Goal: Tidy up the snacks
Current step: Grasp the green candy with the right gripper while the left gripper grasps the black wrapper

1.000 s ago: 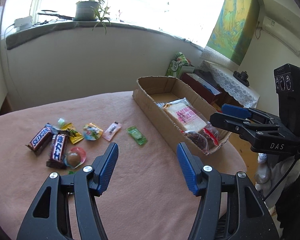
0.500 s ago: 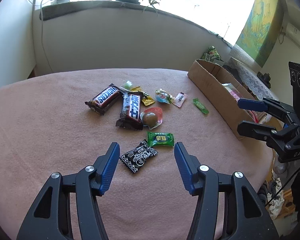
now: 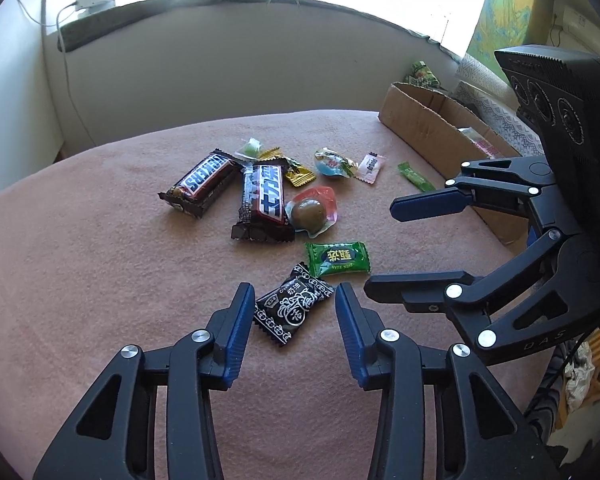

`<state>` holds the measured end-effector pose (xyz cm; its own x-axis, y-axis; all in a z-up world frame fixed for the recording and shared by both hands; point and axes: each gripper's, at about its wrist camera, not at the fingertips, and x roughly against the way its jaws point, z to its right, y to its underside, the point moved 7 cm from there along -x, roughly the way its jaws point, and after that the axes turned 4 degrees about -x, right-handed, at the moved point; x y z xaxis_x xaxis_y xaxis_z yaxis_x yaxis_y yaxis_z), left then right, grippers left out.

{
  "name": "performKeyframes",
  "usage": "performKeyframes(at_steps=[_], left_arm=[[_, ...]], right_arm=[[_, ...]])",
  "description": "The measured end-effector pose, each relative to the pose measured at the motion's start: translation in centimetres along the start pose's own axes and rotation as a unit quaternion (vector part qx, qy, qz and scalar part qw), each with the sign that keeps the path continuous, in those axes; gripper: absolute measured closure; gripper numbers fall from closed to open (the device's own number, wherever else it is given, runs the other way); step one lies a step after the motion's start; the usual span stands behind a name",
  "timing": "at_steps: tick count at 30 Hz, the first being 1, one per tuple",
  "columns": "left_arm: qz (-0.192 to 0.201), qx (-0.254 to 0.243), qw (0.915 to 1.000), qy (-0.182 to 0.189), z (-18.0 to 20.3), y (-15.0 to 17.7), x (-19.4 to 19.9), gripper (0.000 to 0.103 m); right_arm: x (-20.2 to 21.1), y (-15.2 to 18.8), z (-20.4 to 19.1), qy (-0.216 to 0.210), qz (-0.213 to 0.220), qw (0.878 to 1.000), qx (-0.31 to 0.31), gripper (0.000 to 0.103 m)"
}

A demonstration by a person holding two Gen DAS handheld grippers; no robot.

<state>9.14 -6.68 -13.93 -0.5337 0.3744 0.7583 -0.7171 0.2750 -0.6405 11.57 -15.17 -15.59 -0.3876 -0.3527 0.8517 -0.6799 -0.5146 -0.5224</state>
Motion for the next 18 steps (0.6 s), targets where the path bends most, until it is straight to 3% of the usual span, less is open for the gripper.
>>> performKeyframes(at_steps=[2,9,18], left_arm=[[-0.002,-0.002,1.0,0.0,0.0,0.1,-0.1,0.063],[-0.01,-0.014,0.9997,-0.019,-0.1,0.5,-1.2,0.066],[-0.011,-0.001,0.9999,-0.01,-0.8,0.1,-1.5,0.068]], right_arm=[[-0.8,0.0,-0.1,-0.002,-0.008,1.0,0.007,0.041],[-2.3,-0.4,0.0,0.005,-0.01,1.0,0.017,0.042],[-3.5,-1.1,-0.1,0.001,-0.01,1.0,0.023,0.048]])
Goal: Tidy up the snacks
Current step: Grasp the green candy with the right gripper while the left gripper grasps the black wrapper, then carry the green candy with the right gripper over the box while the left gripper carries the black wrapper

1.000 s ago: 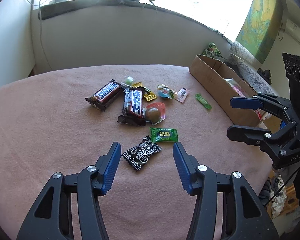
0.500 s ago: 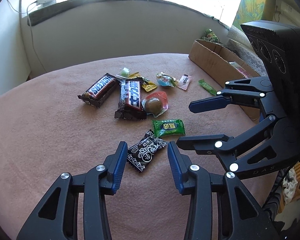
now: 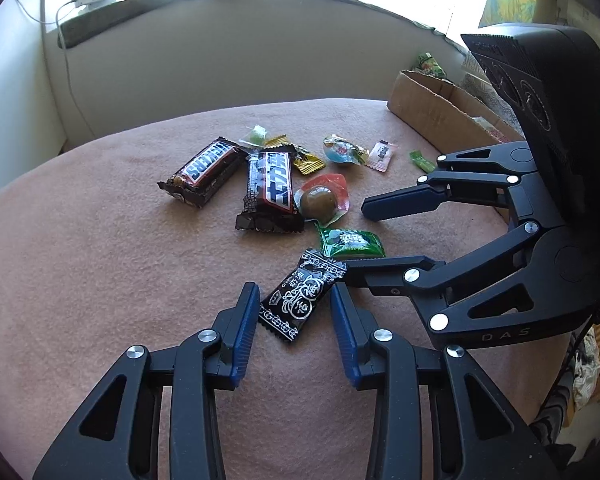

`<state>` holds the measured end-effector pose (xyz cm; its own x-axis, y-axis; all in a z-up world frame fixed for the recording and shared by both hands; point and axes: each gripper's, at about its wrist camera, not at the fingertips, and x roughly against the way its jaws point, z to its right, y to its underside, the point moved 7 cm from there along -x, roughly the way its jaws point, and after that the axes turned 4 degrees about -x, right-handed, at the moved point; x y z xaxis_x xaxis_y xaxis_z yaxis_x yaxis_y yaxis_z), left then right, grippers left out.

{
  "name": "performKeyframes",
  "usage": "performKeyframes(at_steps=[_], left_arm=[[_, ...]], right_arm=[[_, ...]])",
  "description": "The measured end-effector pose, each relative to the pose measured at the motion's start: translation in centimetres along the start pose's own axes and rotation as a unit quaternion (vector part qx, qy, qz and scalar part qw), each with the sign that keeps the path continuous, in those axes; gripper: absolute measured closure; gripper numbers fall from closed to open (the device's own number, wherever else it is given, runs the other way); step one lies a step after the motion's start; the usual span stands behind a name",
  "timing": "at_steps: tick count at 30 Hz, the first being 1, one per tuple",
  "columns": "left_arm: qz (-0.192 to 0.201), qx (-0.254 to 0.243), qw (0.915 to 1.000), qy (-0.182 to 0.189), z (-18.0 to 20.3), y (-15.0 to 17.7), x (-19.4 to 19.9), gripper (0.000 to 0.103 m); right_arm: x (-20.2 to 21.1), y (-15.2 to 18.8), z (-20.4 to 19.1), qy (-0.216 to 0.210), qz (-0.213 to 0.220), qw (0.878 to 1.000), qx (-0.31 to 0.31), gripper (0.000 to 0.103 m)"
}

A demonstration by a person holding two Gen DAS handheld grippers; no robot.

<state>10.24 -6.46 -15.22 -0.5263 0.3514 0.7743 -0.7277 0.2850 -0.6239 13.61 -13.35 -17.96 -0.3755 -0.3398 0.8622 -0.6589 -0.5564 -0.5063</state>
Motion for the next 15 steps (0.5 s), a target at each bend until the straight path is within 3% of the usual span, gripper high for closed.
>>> performKeyframes(at_steps=[4,7,11,13,15], left_arm=[[-0.001,-0.003,1.0,0.0,-0.02,-0.18,-0.3,0.068],[-0.002,-0.01,0.9999,-0.001,0.24,-0.23,-0.42,0.068],[-0.001,-0.009,1.0,-0.005,0.17,-0.23,-0.35,0.08],[-0.003,-0.006,1.0,-0.005,0.05,-0.21,-0.36,0.092],[-0.002,-0.008,1.0,-0.005,0.07,-0.21,-0.25,0.094]], right_arm=[[-0.23,-0.33,-0.1,0.001,-0.002,1.0,0.004,0.056],[-0.32,-0.45,-0.51,-0.002,-0.003,1.0,0.009,0.069],[-0.38,-0.31,-0.57,0.005,-0.006,1.0,0.006,0.081],[-0.17,-0.05,-0.4,0.004,-0.005,1.0,-0.003,0.082],[-0.02,0.12,-0.2,0.003,-0.004,1.0,-0.011,0.082]])
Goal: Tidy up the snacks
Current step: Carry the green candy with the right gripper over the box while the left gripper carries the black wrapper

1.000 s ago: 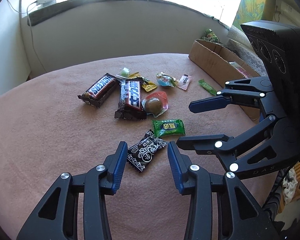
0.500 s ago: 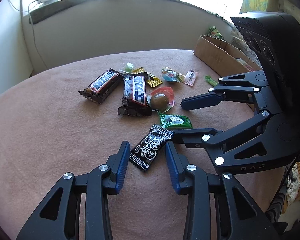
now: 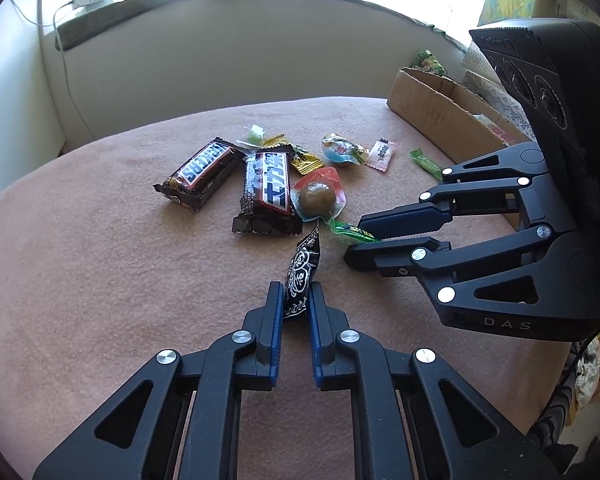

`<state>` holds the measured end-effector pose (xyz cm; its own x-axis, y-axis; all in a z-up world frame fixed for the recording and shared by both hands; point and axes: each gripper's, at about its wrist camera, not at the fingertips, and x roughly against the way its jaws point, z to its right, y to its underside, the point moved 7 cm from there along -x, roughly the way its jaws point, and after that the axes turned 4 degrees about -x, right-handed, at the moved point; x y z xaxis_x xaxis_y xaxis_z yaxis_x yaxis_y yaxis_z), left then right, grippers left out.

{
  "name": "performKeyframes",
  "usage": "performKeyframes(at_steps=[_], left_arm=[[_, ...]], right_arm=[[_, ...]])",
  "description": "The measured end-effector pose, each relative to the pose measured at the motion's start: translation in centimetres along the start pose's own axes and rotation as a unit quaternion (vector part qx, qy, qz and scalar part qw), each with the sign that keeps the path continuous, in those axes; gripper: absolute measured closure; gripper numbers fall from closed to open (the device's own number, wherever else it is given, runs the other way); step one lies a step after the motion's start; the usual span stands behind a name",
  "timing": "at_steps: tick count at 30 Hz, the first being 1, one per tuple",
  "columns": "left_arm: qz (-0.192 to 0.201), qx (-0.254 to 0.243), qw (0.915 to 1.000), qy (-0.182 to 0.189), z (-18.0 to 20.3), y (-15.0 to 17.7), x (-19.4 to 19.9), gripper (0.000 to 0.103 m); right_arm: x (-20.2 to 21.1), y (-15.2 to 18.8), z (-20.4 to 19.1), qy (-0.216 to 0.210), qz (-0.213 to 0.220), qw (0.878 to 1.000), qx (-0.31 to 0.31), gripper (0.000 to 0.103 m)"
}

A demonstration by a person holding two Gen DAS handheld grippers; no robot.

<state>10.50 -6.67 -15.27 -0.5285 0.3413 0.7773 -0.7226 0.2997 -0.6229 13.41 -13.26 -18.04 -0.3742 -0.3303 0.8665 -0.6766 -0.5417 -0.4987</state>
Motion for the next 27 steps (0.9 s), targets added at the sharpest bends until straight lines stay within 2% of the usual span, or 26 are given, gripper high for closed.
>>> performKeyframes(at_steps=[8,12,14,17,20,23,27], left_arm=[[0.003,0.001,1.0,-0.001,-0.1,-0.1,-0.1,0.098],[0.001,0.02,0.9998,0.007,-0.7,-0.4,-0.5,0.097],[0.0,0.032,0.9995,0.007,-0.9,-0.7,-0.6,0.086],[-0.003,0.03,0.9995,0.007,-0.6,-1.2,-0.8,0.08],[-0.005,0.014,0.9998,0.01,0.2,-1.6,-1.1,0.081],[-0.006,0.014,0.9998,0.008,0.2,-1.6,-1.6,0.093],[0.001,0.01,0.9999,0.005,0.4,-1.7,-1.5,0.094]], right_arm=[[0.6,0.4,0.8,-0.01,0.009,0.999,-0.038,0.084],[0.6,0.5,0.8,-0.006,0.009,0.999,-0.037,0.084],[0.6,0.5,0.7,-0.007,0.009,0.999,-0.035,0.084],[0.5,0.5,0.5,-0.009,0.01,0.999,-0.034,0.084],[0.6,0.7,0.6,-0.012,0.01,0.999,-0.034,0.084],[0.7,0.9,0.8,-0.011,0.012,0.999,-0.034,0.084],[1.1,1.3,0.9,-0.007,0.015,0.999,-0.035,0.084]])
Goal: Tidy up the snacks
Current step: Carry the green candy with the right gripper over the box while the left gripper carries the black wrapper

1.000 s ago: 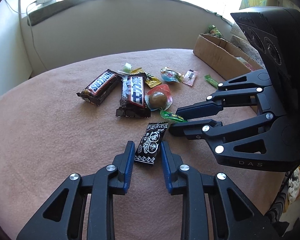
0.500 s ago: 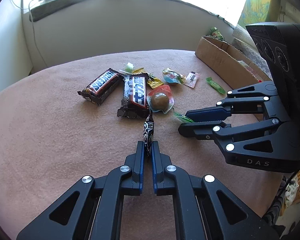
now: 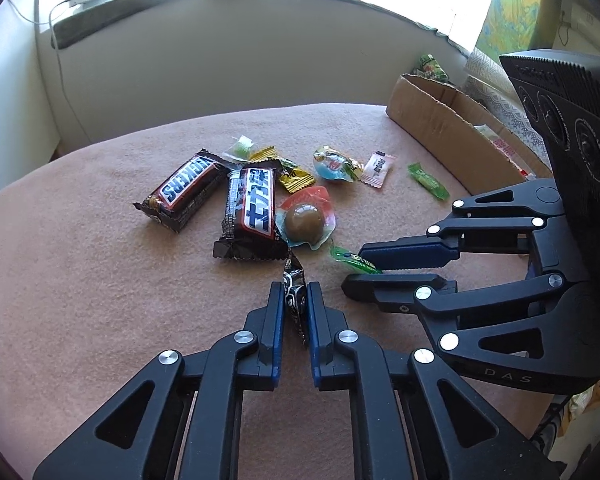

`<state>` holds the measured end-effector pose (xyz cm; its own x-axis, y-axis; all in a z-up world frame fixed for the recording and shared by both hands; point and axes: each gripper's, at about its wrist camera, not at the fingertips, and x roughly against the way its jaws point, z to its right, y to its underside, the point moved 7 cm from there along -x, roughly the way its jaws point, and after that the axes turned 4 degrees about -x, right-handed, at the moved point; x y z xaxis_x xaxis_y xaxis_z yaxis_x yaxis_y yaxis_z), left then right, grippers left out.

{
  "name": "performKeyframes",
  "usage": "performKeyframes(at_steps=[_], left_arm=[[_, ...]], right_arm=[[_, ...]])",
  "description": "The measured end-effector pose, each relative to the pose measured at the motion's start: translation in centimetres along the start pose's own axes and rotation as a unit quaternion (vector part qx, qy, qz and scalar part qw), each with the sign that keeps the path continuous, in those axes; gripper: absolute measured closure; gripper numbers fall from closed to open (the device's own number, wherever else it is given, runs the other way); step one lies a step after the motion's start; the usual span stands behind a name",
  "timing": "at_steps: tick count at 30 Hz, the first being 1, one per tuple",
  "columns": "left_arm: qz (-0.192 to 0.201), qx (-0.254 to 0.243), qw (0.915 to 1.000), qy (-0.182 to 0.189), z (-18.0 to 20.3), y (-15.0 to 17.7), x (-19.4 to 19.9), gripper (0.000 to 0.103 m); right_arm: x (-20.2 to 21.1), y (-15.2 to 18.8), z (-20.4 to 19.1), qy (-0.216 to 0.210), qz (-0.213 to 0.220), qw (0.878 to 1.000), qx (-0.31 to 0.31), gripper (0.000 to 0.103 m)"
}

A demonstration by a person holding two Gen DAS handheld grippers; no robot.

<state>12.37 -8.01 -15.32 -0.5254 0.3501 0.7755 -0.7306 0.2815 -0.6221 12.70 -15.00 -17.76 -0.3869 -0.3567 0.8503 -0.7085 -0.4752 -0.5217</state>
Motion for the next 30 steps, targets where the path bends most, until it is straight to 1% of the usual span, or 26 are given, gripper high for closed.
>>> performKeyframes(at_steps=[7,12,17,22,27,30], left_arm=[[0.024,0.008,0.9997,-0.006,-0.2,-0.3,1.8,0.094],[0.041,0.012,0.9991,-0.001,0.3,-1.1,2.9,0.094],[0.061,0.02,0.9979,0.012,1.4,-2.6,3.9,0.094],[0.08,0.016,0.9963,0.024,3.4,-4.9,4.3,0.094],[0.096,0.003,0.9946,0.039,6.0,-7.9,3.8,0.094],[0.101,-0.006,0.9936,0.052,7.8,-9.6,3.1,0.094]], right_arm=[[1.5,0.5,0.3,0.005,0.009,1.0,-0.012,0.084],[4.2,0.6,1.1,0.014,0.03,0.999,-0.02,0.084],[7.0,0.3,2.6,0.021,0.058,0.997,-0.037,0.084],[10.2,0.0,5.3,0.035,0.086,0.994,-0.058,0.084],[13.3,0.0,9.5,0.053,0.112,0.988,-0.095,0.084],[14.3,0.0,12.1,0.067,0.125,0.983,-0.115,0.084]])
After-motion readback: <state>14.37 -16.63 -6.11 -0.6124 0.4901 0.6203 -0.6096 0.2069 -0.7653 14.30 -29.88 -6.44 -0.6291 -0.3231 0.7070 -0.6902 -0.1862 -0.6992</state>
